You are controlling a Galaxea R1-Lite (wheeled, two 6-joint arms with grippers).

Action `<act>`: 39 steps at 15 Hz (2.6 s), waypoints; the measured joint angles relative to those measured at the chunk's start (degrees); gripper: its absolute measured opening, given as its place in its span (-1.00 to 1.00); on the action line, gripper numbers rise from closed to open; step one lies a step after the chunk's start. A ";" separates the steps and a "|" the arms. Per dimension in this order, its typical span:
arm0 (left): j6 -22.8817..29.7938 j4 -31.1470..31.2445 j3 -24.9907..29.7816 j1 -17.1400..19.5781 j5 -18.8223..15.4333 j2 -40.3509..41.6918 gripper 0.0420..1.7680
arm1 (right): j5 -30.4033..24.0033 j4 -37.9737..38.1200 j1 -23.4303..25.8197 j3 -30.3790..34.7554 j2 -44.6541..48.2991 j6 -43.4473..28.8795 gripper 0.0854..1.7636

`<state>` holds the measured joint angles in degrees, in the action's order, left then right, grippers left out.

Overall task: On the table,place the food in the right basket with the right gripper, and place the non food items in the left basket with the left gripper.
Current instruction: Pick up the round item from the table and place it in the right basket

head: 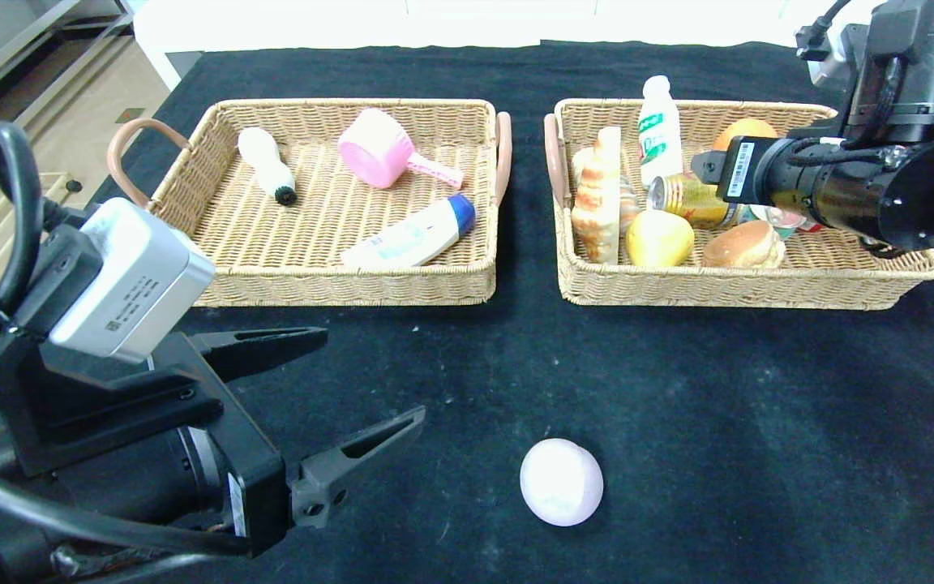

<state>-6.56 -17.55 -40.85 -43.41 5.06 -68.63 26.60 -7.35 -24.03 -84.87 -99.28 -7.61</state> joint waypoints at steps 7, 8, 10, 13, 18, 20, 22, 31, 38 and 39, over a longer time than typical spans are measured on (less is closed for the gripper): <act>-0.60 -0.07 0.04 0.00 0.09 0.09 0.94 | 4.84 6.75 -12.13 7.89 8.02 -0.51 0.90; -0.61 -0.09 0.12 0.02 0.09 0.09 0.94 | 5.95 7.35 -14.14 9.11 8.63 -1.10 0.91; -0.85 -0.24 0.26 0.02 0.09 0.09 0.94 | 7.35 7.97 -18.16 11.95 9.42 -2.50 0.92; -1.05 -0.24 0.30 0.00 0.11 0.28 0.94 | 8.70 8.06 -23.69 15.85 9.87 -5.29 0.92; -1.71 -0.35 0.30 0.09 0.15 1.02 0.94 | 10.03 7.95 -32.04 20.10 9.56 -9.53 0.92; -1.93 -0.35 0.30 0.09 0.15 1.40 0.94 | 10.39 7.95 -34.27 21.31 8.85 -11.26 0.92; -2.06 -0.30 0.30 0.09 0.15 1.74 0.94 | 11.18 7.68 -35.91 22.75 7.61 -13.17 0.92; -2.43 -0.24 0.34 0.09 0.15 2.51 0.94 | 11.52 7.25 -40.00 24.92 1.66 -17.91 0.92; -2.45 -0.20 0.34 0.09 0.11 2.51 0.94 | 11.70 6.14 -39.14 24.84 -2.23 -18.98 0.93; -2.45 -0.17 0.39 0.09 0.09 2.51 0.94 | 11.68 5.86 -38.86 24.84 -2.65 -19.04 0.93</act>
<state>-9.01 -17.73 -40.46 -43.33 5.14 -66.12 38.28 -1.49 -62.89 -60.03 -101.93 -26.65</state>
